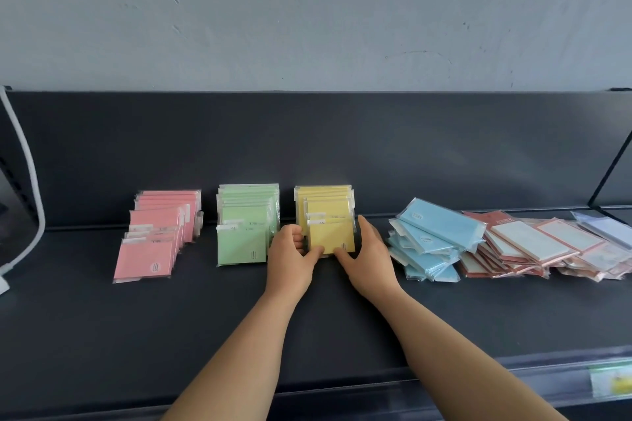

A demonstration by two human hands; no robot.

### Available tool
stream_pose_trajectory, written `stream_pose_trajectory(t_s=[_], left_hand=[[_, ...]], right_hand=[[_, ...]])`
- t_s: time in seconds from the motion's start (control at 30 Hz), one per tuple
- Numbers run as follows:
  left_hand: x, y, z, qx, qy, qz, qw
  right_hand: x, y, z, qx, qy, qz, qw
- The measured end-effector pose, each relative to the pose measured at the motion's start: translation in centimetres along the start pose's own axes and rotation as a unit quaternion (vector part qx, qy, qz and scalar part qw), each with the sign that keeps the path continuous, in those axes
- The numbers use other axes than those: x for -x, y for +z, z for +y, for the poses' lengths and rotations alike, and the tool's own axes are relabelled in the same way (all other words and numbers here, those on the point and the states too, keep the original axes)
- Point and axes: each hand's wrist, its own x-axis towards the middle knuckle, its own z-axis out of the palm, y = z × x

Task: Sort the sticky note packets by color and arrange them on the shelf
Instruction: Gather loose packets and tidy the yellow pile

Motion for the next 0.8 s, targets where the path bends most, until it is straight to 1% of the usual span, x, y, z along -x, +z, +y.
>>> stream_pose_trajectory(t_s=[0.4, 0.6, 0.8], left_hand=[[-0.1, 0.1, -0.4, -0.012, 0.016, -0.005, 1.0], [-0.1, 0.0, -0.4, -0.027, 0.019, -0.012, 0.999], [-0.8, 0.4, -0.7, -0.041, 0.011, 0.007, 0.999]], right_hand=[[0.2, 0.0, -0.3, -0.003, -0.008, -0.006, 1.0], [-0.1, 0.2, 0.2, 0.003, 0.008, -0.012, 1.0], [-1.1, 0.2, 0.2, 0.004, 0.028, -0.004, 1.0]])
